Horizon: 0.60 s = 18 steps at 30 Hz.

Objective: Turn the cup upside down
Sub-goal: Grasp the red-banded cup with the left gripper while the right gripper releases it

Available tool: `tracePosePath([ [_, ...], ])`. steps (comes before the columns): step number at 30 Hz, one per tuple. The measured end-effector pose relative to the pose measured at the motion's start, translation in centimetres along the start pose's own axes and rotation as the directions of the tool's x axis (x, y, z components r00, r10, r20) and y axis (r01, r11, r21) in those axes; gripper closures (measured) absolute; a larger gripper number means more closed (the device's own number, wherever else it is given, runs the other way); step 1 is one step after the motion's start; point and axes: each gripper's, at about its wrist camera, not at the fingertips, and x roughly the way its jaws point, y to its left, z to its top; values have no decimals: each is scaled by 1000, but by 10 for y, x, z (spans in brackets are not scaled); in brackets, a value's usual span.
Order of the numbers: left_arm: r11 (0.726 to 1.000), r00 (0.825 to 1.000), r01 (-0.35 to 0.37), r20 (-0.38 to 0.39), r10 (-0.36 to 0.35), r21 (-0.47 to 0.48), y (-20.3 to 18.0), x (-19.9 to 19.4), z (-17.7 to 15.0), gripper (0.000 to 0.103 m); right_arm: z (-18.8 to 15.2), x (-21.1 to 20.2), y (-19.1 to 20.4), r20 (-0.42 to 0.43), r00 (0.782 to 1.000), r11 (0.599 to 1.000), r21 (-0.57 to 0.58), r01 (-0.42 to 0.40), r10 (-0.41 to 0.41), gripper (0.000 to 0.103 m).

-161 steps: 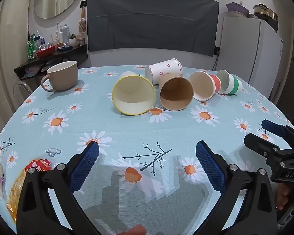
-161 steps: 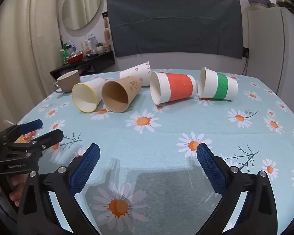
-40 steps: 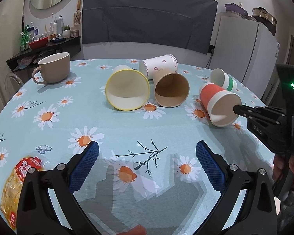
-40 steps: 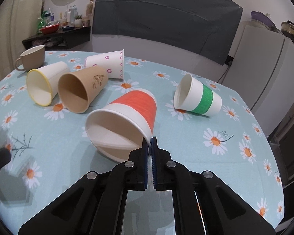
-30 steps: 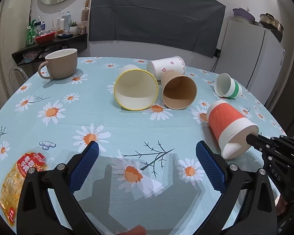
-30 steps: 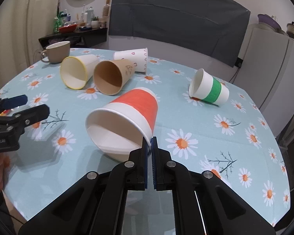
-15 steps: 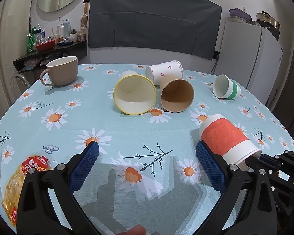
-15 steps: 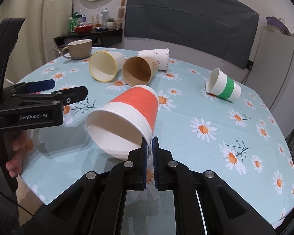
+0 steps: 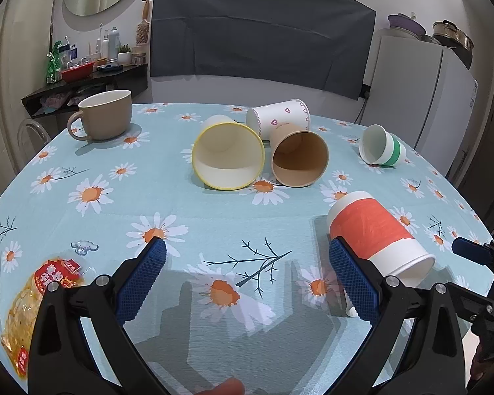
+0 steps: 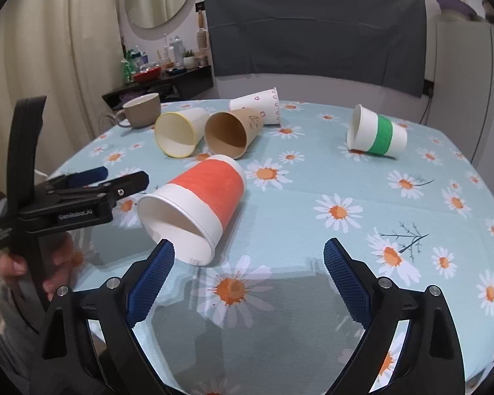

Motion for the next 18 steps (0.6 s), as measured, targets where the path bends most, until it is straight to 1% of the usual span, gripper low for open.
tracePosePath([
  [2,1000,1000,-2,1,2,-4,1,0,0,6,1,-2,-7,-1,999,999,27,-34,34,15],
  [3,1000,1000,-1,0,1,-4,1,0,0,6,2,-3,-10,0,999,999,33,-32,32,14],
  [6,1000,1000,5,-9,-5,-2,1,2,0,6,4,-2,-18,6,1000,1000,22,20,-20,14],
  [9,1000,1000,8,-25,-8,-4,1,4,1,6,6,3,-33,-19,1000,999,35,24,-23,14],
  [13,1000,996,28,-84,-29,-5,1,13,4,6,6,11,-55,-46,996,996,52,75,-73,14],
  [18,998,984,47,-171,-55,-50,4,24,11,6,5,21,-73,-75,994,994,73,83,-78,14],
])
